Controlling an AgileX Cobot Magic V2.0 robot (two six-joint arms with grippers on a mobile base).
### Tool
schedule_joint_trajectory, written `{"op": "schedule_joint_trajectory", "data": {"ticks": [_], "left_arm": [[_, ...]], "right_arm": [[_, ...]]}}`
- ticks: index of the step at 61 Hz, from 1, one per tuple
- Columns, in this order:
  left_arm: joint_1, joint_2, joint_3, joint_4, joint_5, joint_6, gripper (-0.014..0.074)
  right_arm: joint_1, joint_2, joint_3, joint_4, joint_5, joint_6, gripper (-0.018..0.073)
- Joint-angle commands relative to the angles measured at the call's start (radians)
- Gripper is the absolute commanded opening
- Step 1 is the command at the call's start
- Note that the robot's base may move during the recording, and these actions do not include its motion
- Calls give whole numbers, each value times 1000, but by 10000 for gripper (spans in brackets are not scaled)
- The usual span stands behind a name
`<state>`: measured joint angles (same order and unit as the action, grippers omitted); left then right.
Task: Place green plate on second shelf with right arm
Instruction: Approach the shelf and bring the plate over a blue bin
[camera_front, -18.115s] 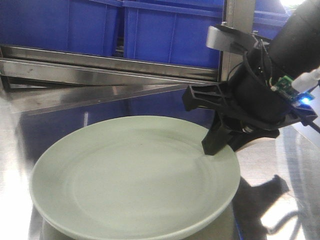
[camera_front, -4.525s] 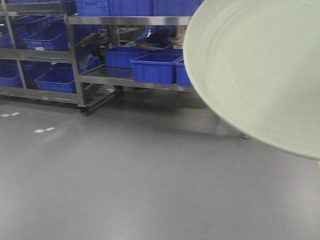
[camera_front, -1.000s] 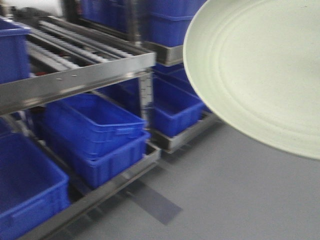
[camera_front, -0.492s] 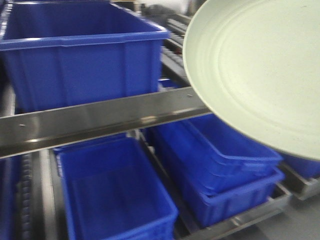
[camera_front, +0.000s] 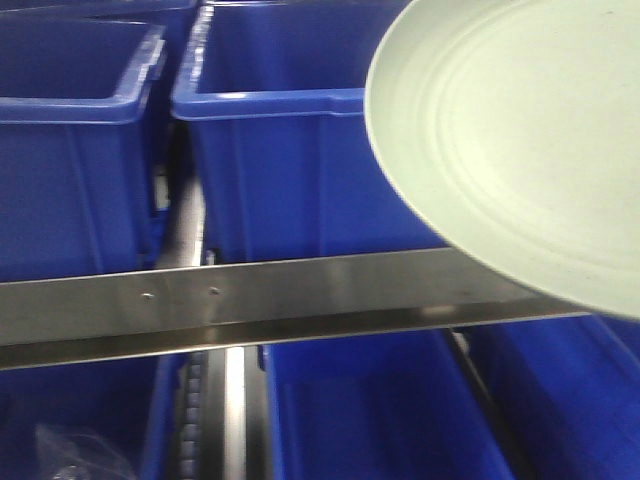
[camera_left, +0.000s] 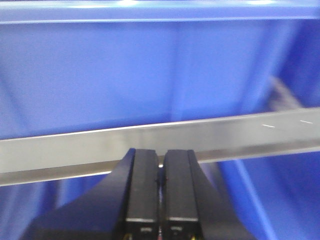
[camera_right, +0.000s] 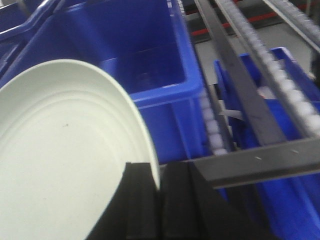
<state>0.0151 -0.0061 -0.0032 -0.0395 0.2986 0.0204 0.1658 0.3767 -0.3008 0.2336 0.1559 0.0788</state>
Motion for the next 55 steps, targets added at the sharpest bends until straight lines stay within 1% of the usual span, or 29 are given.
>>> {"op": "schedule_joint_trajectory", "data": {"ticks": [1, 55], "left_arm": [[-3, -21, 40, -1, -80, 0, 124], [-3, -21, 40, -1, -80, 0, 124]], "right_arm": [[-6, 3, -36, 7, -109, 2, 48], [-6, 3, -36, 7, -109, 2, 48]]}}
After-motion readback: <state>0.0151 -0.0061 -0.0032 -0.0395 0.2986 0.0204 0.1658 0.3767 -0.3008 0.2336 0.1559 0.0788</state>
